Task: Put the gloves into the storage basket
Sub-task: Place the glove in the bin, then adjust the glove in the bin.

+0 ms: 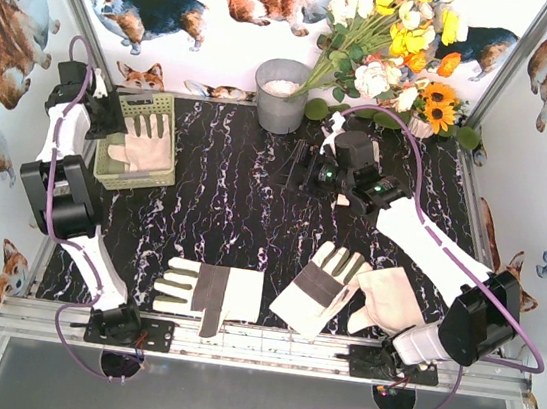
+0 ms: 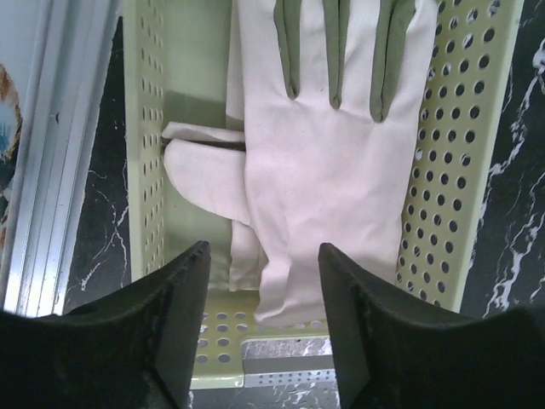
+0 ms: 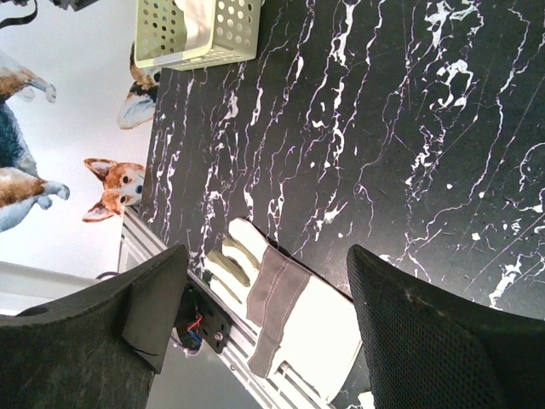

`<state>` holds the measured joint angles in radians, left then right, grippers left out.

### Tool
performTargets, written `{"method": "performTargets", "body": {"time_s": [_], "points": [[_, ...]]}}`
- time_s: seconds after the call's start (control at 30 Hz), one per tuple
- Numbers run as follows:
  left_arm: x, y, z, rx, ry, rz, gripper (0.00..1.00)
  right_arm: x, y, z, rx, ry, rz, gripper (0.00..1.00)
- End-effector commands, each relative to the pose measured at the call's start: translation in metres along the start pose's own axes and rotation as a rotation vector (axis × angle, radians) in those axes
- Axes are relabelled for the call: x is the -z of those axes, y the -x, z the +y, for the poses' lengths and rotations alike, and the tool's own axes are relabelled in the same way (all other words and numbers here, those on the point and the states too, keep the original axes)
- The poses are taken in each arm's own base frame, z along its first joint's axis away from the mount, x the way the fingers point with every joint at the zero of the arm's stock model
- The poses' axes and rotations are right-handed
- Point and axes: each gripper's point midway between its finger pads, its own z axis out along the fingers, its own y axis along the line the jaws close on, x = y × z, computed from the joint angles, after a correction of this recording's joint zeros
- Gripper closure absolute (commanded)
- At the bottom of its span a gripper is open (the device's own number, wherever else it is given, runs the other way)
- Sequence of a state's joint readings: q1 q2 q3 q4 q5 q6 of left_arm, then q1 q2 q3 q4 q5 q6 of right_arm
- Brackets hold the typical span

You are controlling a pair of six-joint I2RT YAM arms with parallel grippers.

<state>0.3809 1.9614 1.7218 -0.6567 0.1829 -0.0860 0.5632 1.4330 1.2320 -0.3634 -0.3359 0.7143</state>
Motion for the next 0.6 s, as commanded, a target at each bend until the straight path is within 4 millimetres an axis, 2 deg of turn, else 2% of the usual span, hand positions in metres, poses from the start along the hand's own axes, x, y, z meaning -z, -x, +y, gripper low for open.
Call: {"method": "performTargets", "body": {"time_s": [0.0, 0.2, 0.57], "points": [[-0.009, -0.032, -0.003, 0.045, -0.037, 0.107, 0.56, 0.012, 0.015, 0.021, 0.03, 0.061, -0.078, 0.23], [-0.032, -0.051, 0.0, 0.083, -0.036, 0.199, 0.66, 0.014, 0.013, 0.018, 0.028, 0.053, -0.081, 0.23], [-0.052, -0.076, 0.023, 0.044, 0.051, 0.265, 0.87, 0.013, 0.013, 0.016, 0.02, 0.046, -0.086, 0.23]]}}
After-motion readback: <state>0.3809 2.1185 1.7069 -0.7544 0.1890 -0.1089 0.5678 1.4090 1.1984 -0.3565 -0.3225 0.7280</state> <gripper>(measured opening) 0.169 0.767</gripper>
